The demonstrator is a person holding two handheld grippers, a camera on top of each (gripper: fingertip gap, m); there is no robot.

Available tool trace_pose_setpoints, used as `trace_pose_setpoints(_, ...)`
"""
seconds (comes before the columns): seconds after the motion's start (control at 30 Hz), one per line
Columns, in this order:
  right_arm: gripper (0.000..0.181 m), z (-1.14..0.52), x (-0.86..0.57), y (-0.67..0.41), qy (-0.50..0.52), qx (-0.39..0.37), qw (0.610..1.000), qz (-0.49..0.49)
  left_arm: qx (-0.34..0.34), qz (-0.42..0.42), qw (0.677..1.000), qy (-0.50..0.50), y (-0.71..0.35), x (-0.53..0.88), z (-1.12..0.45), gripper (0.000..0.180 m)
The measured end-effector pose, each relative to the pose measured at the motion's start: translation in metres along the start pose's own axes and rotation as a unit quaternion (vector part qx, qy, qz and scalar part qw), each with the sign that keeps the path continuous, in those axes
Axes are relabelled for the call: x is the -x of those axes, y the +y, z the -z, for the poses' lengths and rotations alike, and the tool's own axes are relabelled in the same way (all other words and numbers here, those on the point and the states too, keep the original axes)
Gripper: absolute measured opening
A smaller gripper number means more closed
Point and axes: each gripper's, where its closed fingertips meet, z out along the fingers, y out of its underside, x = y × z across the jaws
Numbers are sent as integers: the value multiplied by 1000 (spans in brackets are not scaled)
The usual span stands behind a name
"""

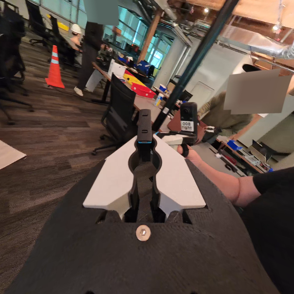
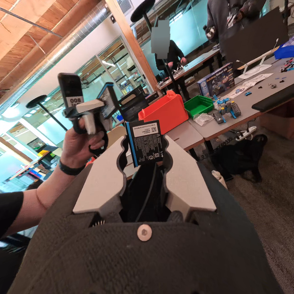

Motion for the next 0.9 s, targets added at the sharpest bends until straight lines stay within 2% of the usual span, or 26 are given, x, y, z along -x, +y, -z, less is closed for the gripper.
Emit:
trace_pose_setpoints(0.17,42,-73,-152,-69,-23,9,999,-22,19,3,998,-63,-44,110,-44,8)
trace_pose_setpoints(0.4,41,-115,-410,-246,-25,-84,994,-61,-2,-2,990,-143,-128,233,-119,9)
trace_pose_setpoints(0.5,41,-91,-507,-325,-10,-118,988,-95,-18,-13,984,-177,-155,287,-161,9)
trace_pose_setpoints(0.6,41,-49,-592,-387,27,-135,987,-86,-38,-19,978,-202,-175,352,-225,9)
trace_pose_setpoints(0.73,42,34,-703,-453,94,-166,980,-61,-47,4,994,-101,-202,439,-369,9)
trace_pose_setpoints(0.83,41,116,-771,-496,152,-209,965,-36,8,2,998,55,-228,496,-523,9)
trace_pose_setpoints(0.9,41,175,-813,-521,220,-239,946,-26,46,16,986,160,-253,521,-631,9)
